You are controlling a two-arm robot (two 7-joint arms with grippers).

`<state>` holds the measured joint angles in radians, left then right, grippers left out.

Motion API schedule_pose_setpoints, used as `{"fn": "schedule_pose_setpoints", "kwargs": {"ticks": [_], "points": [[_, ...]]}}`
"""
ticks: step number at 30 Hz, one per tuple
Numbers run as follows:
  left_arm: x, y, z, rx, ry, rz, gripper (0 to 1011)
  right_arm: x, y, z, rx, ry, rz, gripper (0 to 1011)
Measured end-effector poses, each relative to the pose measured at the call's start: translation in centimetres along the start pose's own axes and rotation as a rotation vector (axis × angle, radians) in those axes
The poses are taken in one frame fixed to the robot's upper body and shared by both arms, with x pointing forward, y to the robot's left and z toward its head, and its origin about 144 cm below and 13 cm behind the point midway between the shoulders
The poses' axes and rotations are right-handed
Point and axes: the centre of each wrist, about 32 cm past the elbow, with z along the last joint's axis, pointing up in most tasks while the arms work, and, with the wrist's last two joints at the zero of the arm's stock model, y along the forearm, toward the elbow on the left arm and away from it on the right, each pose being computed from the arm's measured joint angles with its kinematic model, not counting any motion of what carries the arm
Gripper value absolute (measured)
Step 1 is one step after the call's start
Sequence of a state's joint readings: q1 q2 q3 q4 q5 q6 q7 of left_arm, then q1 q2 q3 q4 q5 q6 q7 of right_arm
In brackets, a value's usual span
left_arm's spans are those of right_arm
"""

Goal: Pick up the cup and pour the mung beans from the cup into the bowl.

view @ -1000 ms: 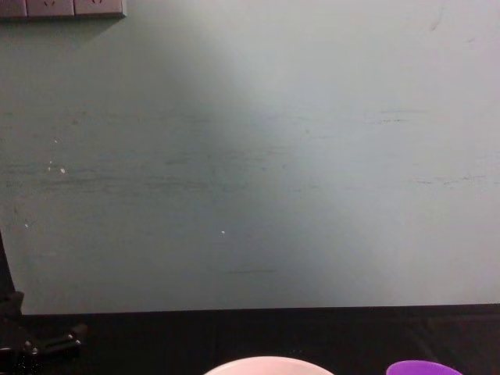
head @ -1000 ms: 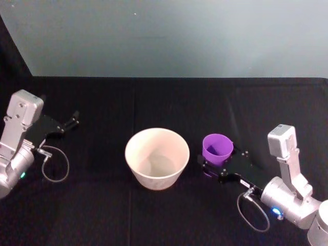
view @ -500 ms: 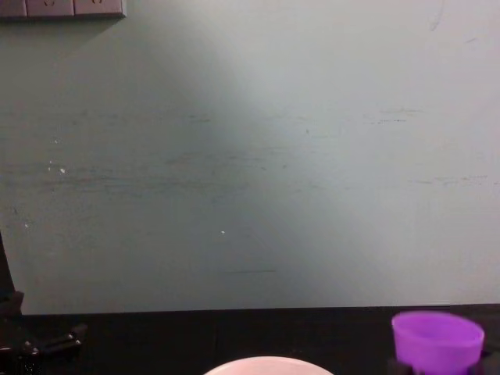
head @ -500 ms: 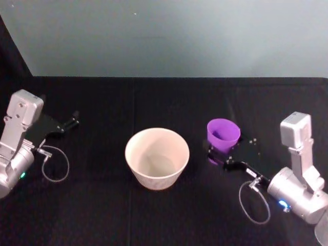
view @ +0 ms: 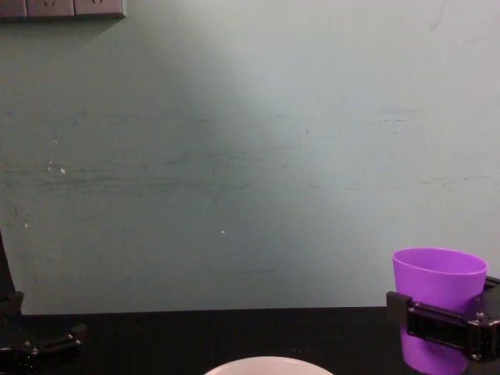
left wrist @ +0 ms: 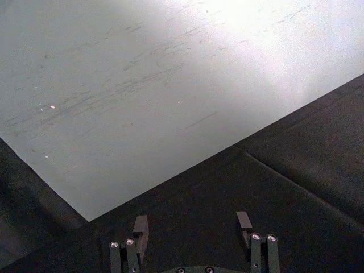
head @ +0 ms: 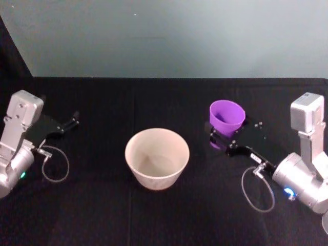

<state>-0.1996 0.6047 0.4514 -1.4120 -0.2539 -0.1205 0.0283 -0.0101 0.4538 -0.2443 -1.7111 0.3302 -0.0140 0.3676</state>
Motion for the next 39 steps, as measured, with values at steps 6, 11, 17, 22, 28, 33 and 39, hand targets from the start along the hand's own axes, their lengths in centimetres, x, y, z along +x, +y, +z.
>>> {"fn": "schedule_pose_setpoints", "kwargs": {"ticks": [6,11,17,22,28,33,39], "points": [[0.0,0.0,0.0,0.0,0.0,0.0,1000,0.0,-0.01,-0.03,-0.001,0.0,-0.001,726],[0.0,0.0,0.0,0.0,0.0,0.0,1000,0.01,0.0,-0.1,0.0,0.0,0.0,728],[0.0,0.0,0.0,0.0,0.0,0.0,1000,0.01,0.01,-0.14,0.001,0.0,0.0,726],[0.0,0.0,0.0,0.0,0.0,0.0,1000,0.02,0.02,-0.17,0.001,0.0,0.001,728],[0.0,0.0,0.0,0.0,0.0,0.0,1000,0.02,0.02,-0.19,0.001,0.0,0.002,728],[0.0,0.0,0.0,0.0,0.0,0.0,1000,0.03,0.02,-0.2,0.002,0.0,0.002,728],[0.0,0.0,0.0,0.0,0.0,0.0,1000,0.03,0.02,-0.22,0.002,0.0,0.003,728]]}}
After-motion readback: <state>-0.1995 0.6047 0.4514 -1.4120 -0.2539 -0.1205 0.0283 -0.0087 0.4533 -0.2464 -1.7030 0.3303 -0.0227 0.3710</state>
